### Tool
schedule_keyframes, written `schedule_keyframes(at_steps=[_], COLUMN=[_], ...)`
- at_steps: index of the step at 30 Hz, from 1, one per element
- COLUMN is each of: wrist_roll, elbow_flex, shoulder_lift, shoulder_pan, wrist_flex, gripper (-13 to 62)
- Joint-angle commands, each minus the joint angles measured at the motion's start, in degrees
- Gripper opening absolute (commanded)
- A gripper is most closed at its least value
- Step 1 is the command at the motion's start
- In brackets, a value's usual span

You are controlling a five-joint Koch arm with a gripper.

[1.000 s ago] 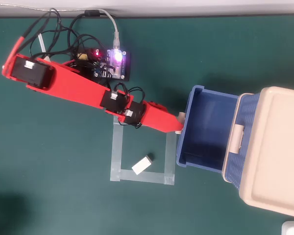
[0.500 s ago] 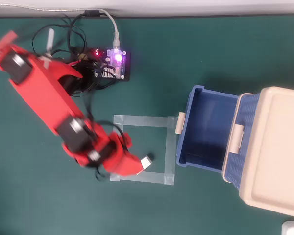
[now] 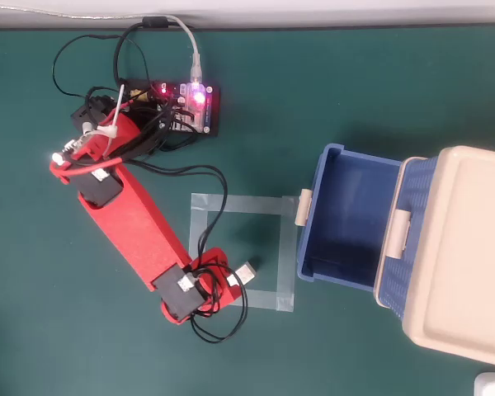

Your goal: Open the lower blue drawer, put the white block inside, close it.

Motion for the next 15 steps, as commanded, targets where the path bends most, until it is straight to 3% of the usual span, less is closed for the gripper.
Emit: schedule_keyframes(at_steps=[1, 15], wrist_roll=[-3.8, -9.5], elbow_flex=[-1.8, -1.8], shoulder_lift=[0.6, -7.1], shoulder_pan=[-0.5, -0.6], wrist_flex=[-2.5, -9.5], gripper=[33.9, 34.0])
